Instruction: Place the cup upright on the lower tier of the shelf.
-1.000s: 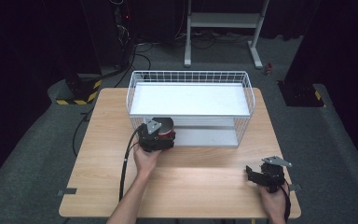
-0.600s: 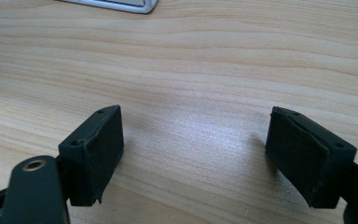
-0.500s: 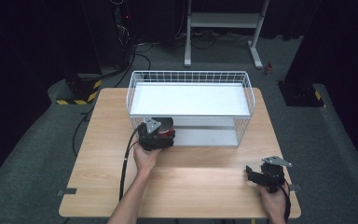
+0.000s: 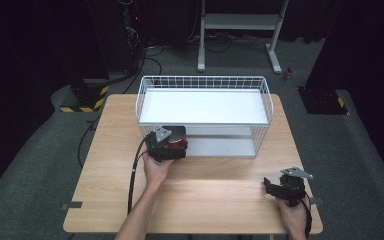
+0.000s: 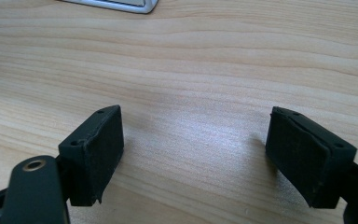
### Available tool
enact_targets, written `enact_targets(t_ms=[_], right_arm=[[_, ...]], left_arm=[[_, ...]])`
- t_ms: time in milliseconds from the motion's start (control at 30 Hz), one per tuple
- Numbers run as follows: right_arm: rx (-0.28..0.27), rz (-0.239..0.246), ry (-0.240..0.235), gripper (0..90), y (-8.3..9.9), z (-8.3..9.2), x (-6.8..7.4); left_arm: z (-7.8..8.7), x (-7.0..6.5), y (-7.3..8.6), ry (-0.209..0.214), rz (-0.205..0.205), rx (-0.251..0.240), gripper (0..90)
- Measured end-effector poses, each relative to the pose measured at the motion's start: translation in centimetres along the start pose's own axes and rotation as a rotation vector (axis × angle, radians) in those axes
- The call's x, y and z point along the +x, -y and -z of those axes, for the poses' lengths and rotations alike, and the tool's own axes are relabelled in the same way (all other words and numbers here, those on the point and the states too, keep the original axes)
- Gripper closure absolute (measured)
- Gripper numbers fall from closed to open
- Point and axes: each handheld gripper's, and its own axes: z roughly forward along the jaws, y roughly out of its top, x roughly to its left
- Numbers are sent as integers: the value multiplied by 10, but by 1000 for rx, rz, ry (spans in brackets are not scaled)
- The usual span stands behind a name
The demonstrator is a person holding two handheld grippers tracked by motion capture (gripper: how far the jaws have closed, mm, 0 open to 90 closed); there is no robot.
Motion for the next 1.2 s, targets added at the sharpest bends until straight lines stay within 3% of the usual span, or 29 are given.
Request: enact_targets(t_ms=[200, 400, 633, 900, 1200], right_arm=[[0, 1, 0, 191, 0, 0, 0], [0, 0, -1, 190, 0, 0, 0], [0, 1, -1, 191, 0, 0, 0], [0, 0, -1, 191, 0, 0, 0], [1, 1, 0, 191, 0, 0, 0]], left_arm=[[0, 0, 1, 11, 2, 11, 0], [-1, -3, 3, 3, -28, 34, 0], [0, -1, 7, 1, -14, 54, 0], [-3, 1, 22, -8, 15, 96, 5], [-5, -1, 32, -7, 28, 115, 137]])
